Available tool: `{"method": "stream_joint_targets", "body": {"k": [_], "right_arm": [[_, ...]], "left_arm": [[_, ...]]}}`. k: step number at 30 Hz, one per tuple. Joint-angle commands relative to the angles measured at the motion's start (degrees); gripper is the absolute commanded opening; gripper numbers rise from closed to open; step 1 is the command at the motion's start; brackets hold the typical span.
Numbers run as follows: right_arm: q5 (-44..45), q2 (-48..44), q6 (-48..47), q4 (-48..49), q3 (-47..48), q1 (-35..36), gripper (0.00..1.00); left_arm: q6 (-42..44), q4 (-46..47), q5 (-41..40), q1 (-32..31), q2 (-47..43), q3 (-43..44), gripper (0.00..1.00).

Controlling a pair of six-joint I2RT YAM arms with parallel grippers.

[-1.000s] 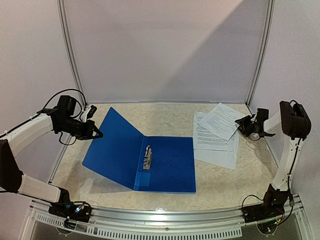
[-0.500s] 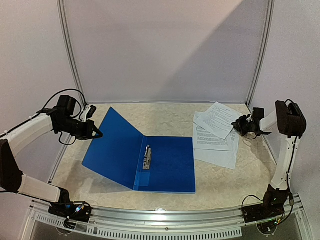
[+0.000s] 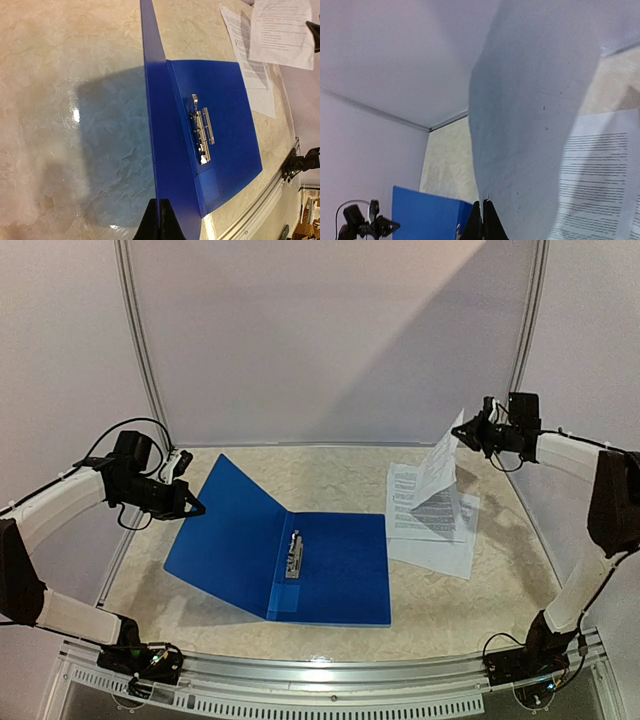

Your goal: Put the files into the folder

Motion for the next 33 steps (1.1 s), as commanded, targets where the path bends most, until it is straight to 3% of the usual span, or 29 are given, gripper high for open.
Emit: {"method": "stream_joint_targets", "body": {"k": [1,8,13,19,23,33], "right_arm": [[-0.8,-7.6,-6.2,-12.7,3.3,6.9,0.00],[-1.8,-13.0,-1.2,-11.2,-0.8,20.3,0.00],[-3.3,-16.1,5.5,-4.7,-8.9,25.9,0.00],[-2.8,-20.2,13.8,2.3,-20.1,27.5,0.00],[0.3,-21.8,14.3,-2.7,-23.5,27.4,0.00],[4.2,-13.5,12.4,-5.8,-30.9,27.5,0.00]], "left_arm": [[0.3,1.6,-0.5,0.6,-0.7,-0.8,0.00],[0.4,1.4,-0.8,0.6,-1.4,-0.8,0.00],[0.4,1.4,-0.9,0.6,-1.2,-0.7,0.00],[0.3,1.5,-0.9,0.6,-0.9,-0.9,0.00],[0.1,1.8,-0.7,0.6,-0.9,-1.0,0.00],[0.1,1.8,-0.6,0.6,-1.3,-1.2,0.00]]}}
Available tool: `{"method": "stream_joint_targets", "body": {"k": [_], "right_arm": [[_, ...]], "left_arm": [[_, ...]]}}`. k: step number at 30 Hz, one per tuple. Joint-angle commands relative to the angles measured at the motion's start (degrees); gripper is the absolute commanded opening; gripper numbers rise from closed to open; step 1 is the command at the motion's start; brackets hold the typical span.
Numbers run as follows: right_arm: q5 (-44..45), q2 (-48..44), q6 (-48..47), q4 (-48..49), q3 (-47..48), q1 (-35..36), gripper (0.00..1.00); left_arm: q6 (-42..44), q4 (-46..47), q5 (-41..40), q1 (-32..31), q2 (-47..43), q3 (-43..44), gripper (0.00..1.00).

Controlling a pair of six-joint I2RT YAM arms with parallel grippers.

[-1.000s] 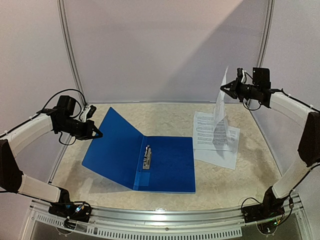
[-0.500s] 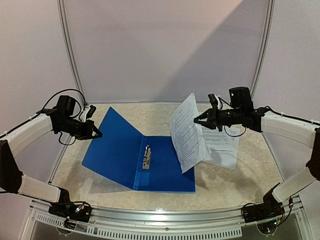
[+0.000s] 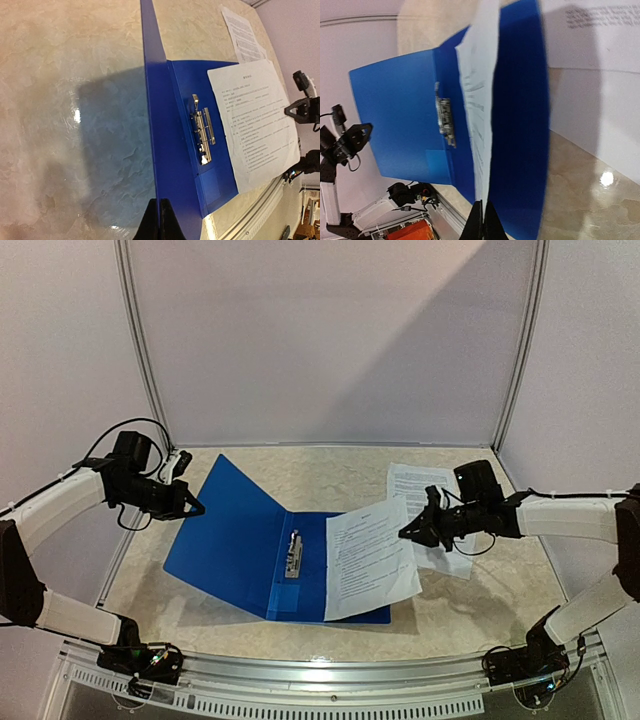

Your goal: Put the files into the folder

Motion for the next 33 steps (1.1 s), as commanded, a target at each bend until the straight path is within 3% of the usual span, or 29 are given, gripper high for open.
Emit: {"method": "stream_joint_targets", "body": {"k": [1,17,33], "right_arm": [[4.8,4.6,-2.8,-4.2,-0.8,0.2,0.00],[4.4,20.4,0.3,11.9,-3.3,2.8,0.00],[7.9,20.1,8.5,19.1,-3.1,7.8,0.00]], "left_arm": [[0.1,1.7,-0.3,0.5,-1.0,-0.9,0.00],[0.2,1.7,-0.5,0.5,-0.8,-0.9,0.00],[0.2,1.7,-0.3,0.6,-0.9,-1.0,0.00]]}}
